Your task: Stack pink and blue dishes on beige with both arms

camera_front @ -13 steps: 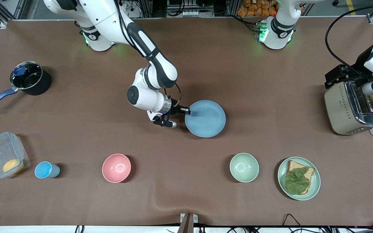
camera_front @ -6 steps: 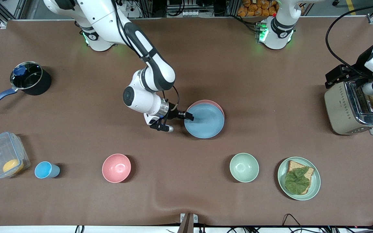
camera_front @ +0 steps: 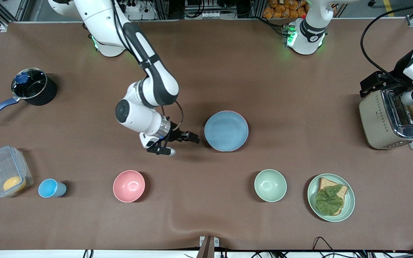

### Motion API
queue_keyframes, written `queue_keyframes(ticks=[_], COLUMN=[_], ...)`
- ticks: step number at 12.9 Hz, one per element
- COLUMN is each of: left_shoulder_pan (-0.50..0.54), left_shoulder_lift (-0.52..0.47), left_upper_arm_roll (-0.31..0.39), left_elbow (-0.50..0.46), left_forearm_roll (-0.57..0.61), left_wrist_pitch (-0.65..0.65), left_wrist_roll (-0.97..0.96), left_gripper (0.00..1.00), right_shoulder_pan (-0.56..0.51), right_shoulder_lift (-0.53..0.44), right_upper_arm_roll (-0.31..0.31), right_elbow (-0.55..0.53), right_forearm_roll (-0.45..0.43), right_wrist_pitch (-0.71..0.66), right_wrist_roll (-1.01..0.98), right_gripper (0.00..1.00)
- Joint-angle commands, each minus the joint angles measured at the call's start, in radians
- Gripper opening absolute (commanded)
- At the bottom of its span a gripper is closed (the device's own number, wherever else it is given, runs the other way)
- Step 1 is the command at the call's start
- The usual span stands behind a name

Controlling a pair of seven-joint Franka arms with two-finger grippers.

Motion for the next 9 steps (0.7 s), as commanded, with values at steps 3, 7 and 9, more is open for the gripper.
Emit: queue_keyframes(ticks=[3, 7, 9], left_shoulder_pan=[0.01, 0.01, 0.01], left_shoulder_lift=[-0.013, -0.015, -0.015], left_upper_arm_roll=[-0.006, -0.008, -0.008], left_elbow=[0.003, 0.003, 0.003], left_forearm_roll=[0.014, 0.016, 0.016], left_wrist_pitch=[-0.022, -0.043, -0.043], left_wrist_roll=[0.04, 0.04, 0.04], left_gripper=[1.0, 1.0, 1.0], right_shoulder_pan=[-0.065, -0.135, -0.165], right_shoulder_lift=[-0.02, -0.121, -0.196], right_upper_arm_roll=[-0.136, -0.139, -0.139], right_elbow=[0.21, 0.224, 0.224], right_forearm_roll=[-0.341, -0.754, -0.897], right_wrist_pitch=[-0.341, -0.43, -0.488], right_wrist_roll=[-0.002, -0.051, -0.075], right_gripper=[1.0, 1.0, 1.0])
